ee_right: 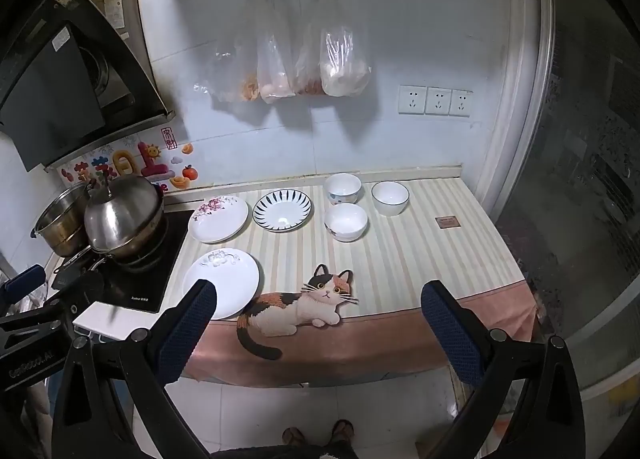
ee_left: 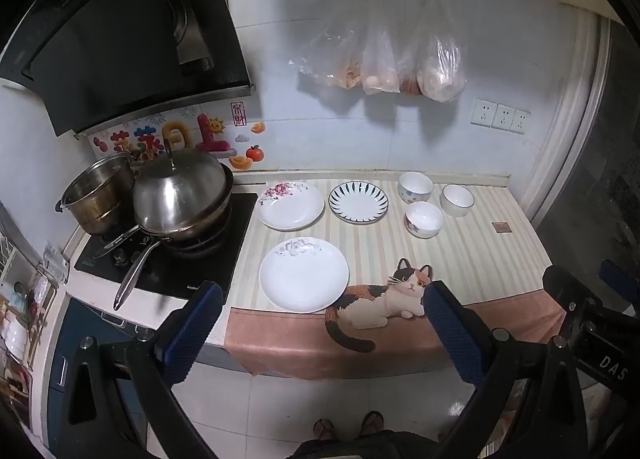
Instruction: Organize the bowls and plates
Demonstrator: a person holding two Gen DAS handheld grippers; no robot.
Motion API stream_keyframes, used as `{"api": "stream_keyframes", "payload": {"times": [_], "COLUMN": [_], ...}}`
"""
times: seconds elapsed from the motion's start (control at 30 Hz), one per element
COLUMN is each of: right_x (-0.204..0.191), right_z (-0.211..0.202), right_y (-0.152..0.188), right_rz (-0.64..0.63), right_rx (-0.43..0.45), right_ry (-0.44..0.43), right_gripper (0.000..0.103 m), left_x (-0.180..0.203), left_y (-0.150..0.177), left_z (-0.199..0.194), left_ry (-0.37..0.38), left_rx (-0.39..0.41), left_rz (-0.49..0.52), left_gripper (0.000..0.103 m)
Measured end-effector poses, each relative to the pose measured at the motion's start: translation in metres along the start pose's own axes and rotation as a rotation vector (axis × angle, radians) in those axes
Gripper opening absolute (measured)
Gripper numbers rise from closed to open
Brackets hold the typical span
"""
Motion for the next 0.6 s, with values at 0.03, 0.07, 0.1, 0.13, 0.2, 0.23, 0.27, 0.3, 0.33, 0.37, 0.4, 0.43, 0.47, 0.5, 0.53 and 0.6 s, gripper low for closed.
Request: {"api": "stream_keyframes", "payload": {"times": [0.03, 0.07, 0.1, 0.13, 0.2, 0.23, 0.27, 0.3, 0.33, 0.37, 0.4, 0.43, 0.47, 0.5, 0.53, 0.6], "right_x": [-0.0004, 0.0002, 0.0007, 0.0006, 0.0008, 0.0004, 0.0003, 0.0005, 0.0007, 0.0009, 0.0007, 0.0010, 0.0014, 0.0017, 0.0011, 0.0015], "right_z": [0.0001, 0.0005, 0.0006, 0.0007, 0.0007, 0.0006, 0.0006, 0.0006, 0.0007, 0.0007, 0.0009, 0.0008, 0.0009, 0.0009, 0.0007, 0.0009], "right_y": [0.0004, 0.0007, 0.0007, 0.0007, 0.0005, 0.0007, 0.0007, 0.0006, 0.0005, 0.0005, 0.0004, 0.0005, 0.0004, 0.0004, 0.0012, 0.0010], "right_rz": [-0.001, -0.001, -0.001, -0.002, -0.001, -0.002, -0.002, -0.002, -0.001, -0.001, -0.003, -0.003, -0.002, -0.001, -0.002, -0.002], "right_rx": [0.001, 0.001, 0.001, 0.001, 0.001, 0.001, 0.001, 0.001, 0.001, 0.001, 0.001, 0.001, 0.000, 0.000, 0.001, 0.003], "right_ry": [0.003, 0.002, 0.001, 0.000, 0.000, 0.000, 0.001, 0.001, 0.001, 0.000, 0.001, 0.000, -0.001, 0.000, 0.001, 0.002], "right_gripper": [0.103, 0.103, 0.103, 0.103, 0.103, 0.103, 0.103, 0.103, 0.103, 0.103, 0.103, 0.103, 0.103, 0.103, 0.103, 0.103], "left_x": [0.0001, 0.0000, 0.0003, 0.0003, 0.0002, 0.0005, 0.0006, 0.0005, 0.0006, 0.0009, 0.0015, 0.0011, 0.0010, 0.0014, 0.0017, 0.0022], "left_y": [0.0002, 0.0012, 0.0016, 0.0015, 0.0012, 0.0010, 0.0006, 0.0006, 0.0006, 0.0003, -0.0002, 0.0004, 0.0010, 0.0002, 0.0011, 0.0004], "left_z": [-0.0015, -0.0016, -0.0013, -0.0012, -0.0023, -0.0023, -0.0023, -0.0025, -0.0027, -0.0026, -0.0023, -0.0026, -0.0027, -0.0030, -0.0025, -0.0027], "left_ry": [0.000, 0.000, -0.001, -0.002, -0.001, -0.002, -0.002, -0.002, -0.001, -0.001, -0.002, -0.002, -0.001, -0.001, -0.003, -0.002], "left_rx": [0.000, 0.000, 0.001, 0.002, 0.003, 0.003, 0.002, 0.003, 0.003, 0.003, 0.002, 0.002, 0.003, 0.003, 0.004, 0.004], "left_rz": [0.000, 0.000, 0.001, 0.001, 0.000, 0.001, 0.002, 0.002, 0.001, 0.002, 0.004, 0.003, 0.001, 0.001, 0.002, 0.002], "left_gripper": [0.103, 0.103, 0.103, 0.103, 0.103, 0.103, 0.103, 0.103, 0.103, 0.103, 0.103, 0.103, 0.103, 0.103, 0.103, 0.103]}}
Point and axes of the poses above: each gripper's, at about its wrist camera, not at the fingertips, and z roughly the way its jaws point, x to its right, y to its underside, the point moved 4 cm from there along z, roughly the way its jaws point, and after that the axes turned 3 degrees about -y, right-handed, at the moved point
